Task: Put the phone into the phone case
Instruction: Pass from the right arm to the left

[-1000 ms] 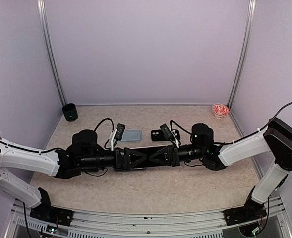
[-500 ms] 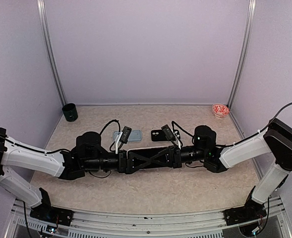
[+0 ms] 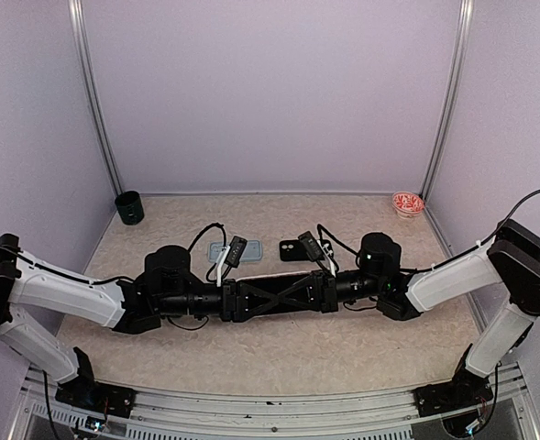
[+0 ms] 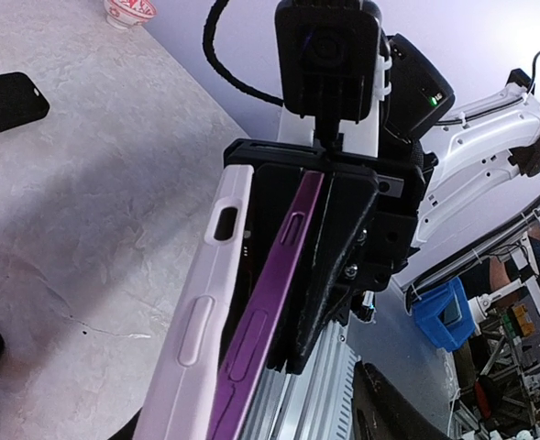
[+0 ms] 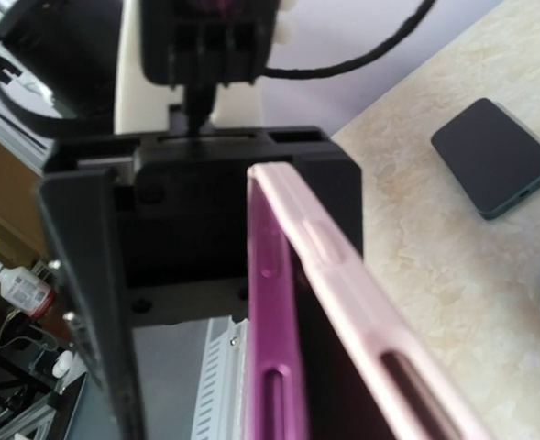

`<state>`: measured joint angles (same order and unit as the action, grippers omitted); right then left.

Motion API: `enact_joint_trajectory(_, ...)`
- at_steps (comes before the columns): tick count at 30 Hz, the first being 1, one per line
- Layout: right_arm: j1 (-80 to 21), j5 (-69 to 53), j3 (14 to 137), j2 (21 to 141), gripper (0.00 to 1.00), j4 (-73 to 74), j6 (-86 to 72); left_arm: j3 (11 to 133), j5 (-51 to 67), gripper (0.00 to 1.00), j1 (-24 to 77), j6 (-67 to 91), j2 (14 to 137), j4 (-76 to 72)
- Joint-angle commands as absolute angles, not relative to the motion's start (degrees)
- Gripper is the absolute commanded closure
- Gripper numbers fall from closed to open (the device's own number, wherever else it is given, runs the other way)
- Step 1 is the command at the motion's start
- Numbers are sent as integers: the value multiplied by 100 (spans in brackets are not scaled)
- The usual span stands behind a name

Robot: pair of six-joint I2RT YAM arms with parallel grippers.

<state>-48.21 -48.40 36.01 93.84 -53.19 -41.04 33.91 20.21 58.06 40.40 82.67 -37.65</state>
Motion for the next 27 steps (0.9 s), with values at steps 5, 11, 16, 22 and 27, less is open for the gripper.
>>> enact_joint_trajectory(5,-4854,-4537,3615,9255,100,-5553,-4008,3455,2274,57,5913,3999,8229,-4309)
enact_joint_trajectory(11,-4821,-4487,3546,9246,100,-5639,-4056,3355,2276,61,5914,4008,8177,-4399)
enact_joint_trajectory(16,-4816,-4521,3549,9286,100,-5703,-4125,3306,2231,64,5915,3999,8095,-4411)
enact_joint_trajectory(22,-4821,-4552,3585,9334,100,-5739,-4181,3292,2248,76,5914,3990,8111,-4430)
enact_joint_trajectory(27,-4816,-4562,3602,9343,100,-5726,-4174,3270,2248,84,5909,4012,8128,-4493)
